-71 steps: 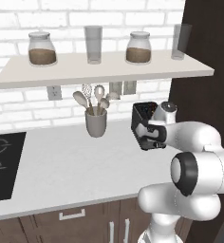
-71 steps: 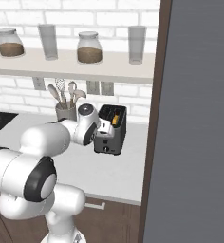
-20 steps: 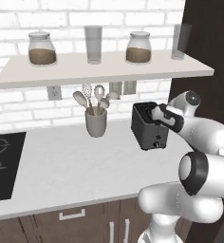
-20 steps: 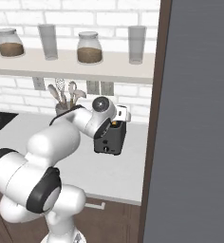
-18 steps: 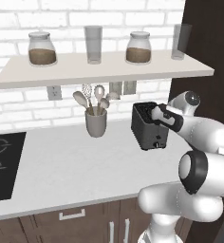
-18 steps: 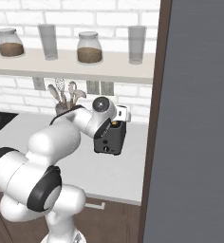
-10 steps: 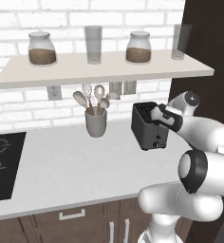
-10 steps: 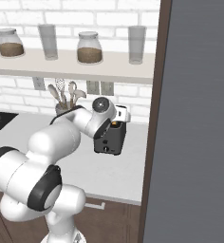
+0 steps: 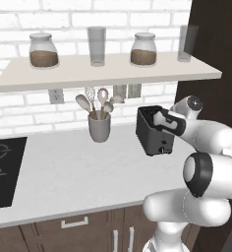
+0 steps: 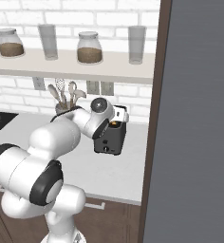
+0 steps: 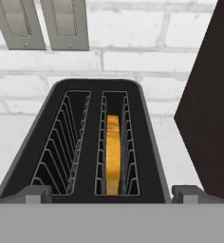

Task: Start the toaster. Once the lever pops up, take the bread to the plate on the dining counter.

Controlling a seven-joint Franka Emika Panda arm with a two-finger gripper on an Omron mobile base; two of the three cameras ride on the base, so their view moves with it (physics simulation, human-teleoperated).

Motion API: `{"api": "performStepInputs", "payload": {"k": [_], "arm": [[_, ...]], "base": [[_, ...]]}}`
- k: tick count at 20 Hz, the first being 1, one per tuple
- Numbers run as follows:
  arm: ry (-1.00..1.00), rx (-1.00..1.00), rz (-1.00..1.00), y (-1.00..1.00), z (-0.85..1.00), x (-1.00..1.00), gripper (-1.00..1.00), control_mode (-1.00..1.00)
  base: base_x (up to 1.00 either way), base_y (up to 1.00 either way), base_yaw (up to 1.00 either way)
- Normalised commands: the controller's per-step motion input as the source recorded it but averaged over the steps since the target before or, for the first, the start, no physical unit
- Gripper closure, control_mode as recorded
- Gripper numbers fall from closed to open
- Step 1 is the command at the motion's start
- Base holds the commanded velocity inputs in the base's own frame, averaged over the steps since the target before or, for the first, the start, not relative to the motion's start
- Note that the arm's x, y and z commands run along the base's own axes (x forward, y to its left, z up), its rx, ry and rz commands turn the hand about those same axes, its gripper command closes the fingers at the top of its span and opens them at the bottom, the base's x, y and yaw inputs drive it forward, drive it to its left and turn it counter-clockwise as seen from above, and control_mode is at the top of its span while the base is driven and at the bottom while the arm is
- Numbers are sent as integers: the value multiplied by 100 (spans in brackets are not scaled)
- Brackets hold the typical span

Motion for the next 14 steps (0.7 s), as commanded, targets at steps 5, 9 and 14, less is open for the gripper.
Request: {"api": "performStepInputs", "payload": {"k": [5, 9, 14], "arm": [[0, 0, 0, -1, 0, 17, -100, -100], [0, 1, 0, -8, 0, 3, -100, -100], [0, 0, 0, -4, -5, 5, -100, -100]], "base": [[0, 0, 0], [0, 0, 0], [0, 0, 0]]}}
